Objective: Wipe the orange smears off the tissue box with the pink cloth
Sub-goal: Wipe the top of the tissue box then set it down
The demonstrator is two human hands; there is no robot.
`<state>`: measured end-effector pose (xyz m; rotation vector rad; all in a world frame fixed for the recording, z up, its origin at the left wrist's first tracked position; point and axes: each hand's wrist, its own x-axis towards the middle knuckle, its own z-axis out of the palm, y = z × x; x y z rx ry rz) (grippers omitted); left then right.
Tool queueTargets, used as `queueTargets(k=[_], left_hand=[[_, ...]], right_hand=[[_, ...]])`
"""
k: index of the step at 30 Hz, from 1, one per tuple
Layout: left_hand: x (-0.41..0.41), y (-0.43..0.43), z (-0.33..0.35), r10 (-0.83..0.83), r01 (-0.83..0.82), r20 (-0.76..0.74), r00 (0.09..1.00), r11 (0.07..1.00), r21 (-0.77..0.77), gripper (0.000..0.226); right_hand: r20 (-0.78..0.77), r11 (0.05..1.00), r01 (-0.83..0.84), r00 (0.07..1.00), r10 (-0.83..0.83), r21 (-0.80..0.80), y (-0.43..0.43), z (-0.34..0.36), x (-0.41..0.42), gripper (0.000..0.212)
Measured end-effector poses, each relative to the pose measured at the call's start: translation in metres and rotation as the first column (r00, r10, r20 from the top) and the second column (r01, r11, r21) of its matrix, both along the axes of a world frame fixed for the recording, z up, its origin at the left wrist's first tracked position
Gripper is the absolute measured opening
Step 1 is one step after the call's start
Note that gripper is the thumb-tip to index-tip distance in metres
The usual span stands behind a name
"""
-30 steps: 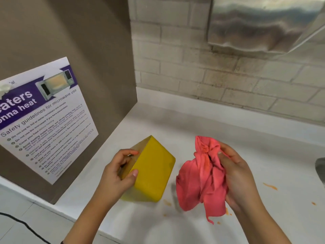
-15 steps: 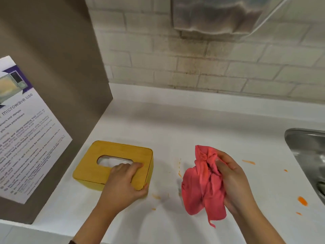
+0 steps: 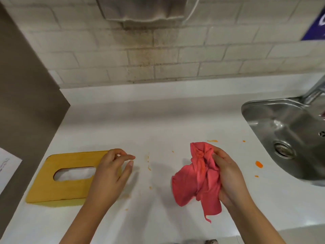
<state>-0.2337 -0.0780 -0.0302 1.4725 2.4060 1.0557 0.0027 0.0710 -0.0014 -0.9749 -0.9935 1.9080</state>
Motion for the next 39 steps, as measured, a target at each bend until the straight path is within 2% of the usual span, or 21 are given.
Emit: queueTargets(k=[3, 10, 14, 17, 19, 22, 26, 28, 32, 39], left_hand=[[0.028, 0.037, -0.002, -0.058, 0.057, 0.047, 0.997, 0.998, 0.032, 0.013], [0.124, 0.119, -0.004, -0.206, 0.2, 0.154, 0.966, 0.978, 0.058, 0.017], [0.171, 0.15, -0.006, -0.229, 0.222, 0.174, 0.958, 0.973, 0.06, 0.017], [0.198, 0.165, -0.012, -0.231, 0.225, 0.184, 0.955, 0.973, 0.05, 0.017], [0.213, 0.173, -0.017, -0.219, 0.214, 0.196, 0.956, 0.976, 0.047, 0.017], [0.23, 0.177, -0.022, -0.189, 0.186, 0.215, 0.958, 0.982, 0.034, 0.02], [0.239, 0.17, -0.027, -0.156, 0.161, 0.227, 0.961, 0.987, -0.004, 0.021], [0.237, 0.165, -0.027, -0.15, 0.157, 0.232, 0.961, 0.988, -0.013, 0.02], [0.219, 0.152, -0.026, -0.13, 0.136, 0.234, 0.963, 0.991, -0.008, 0.019], [0.141, 0.099, -0.017, -0.077, 0.068, 0.213, 0.974, 0.996, 0.049, 0.022]], right_hand=[[0.009, 0.998, 0.056, 0.998, -0.056, 0.004, 0.015, 0.001, 0.031, 0.03], [0.098, 0.976, 0.209, 0.972, -0.215, 0.065, 0.065, 0.005, 0.133, 0.032], [0.199, 0.94, 0.264, 0.931, -0.307, 0.215, 0.097, -0.002, 0.188, 0.036], [0.275, 0.91, 0.246, 0.898, -0.343, 0.333, 0.119, -0.023, 0.218, 0.036], [0.353, 0.894, 0.171, 0.875, -0.331, 0.415, 0.127, -0.043, 0.231, 0.037], [0.594, 0.732, -0.171, 0.715, -0.368, 0.66, 0.131, -0.079, 0.242, 0.039], [0.821, 0.568, -0.6, 0.482, -0.307, 0.564, 0.115, -0.118, 0.243, 0.03], [0.869, 0.551, -0.673, 0.408, -0.281, 0.494, 0.109, -0.123, 0.238, 0.029], [0.853, 0.645, -0.57, 0.43, -0.295, 0.51, 0.104, -0.113, 0.219, 0.028], [0.768, 0.646, -0.506, 0.607, -0.205, 0.572, 0.067, -0.091, 0.13, 0.032]])
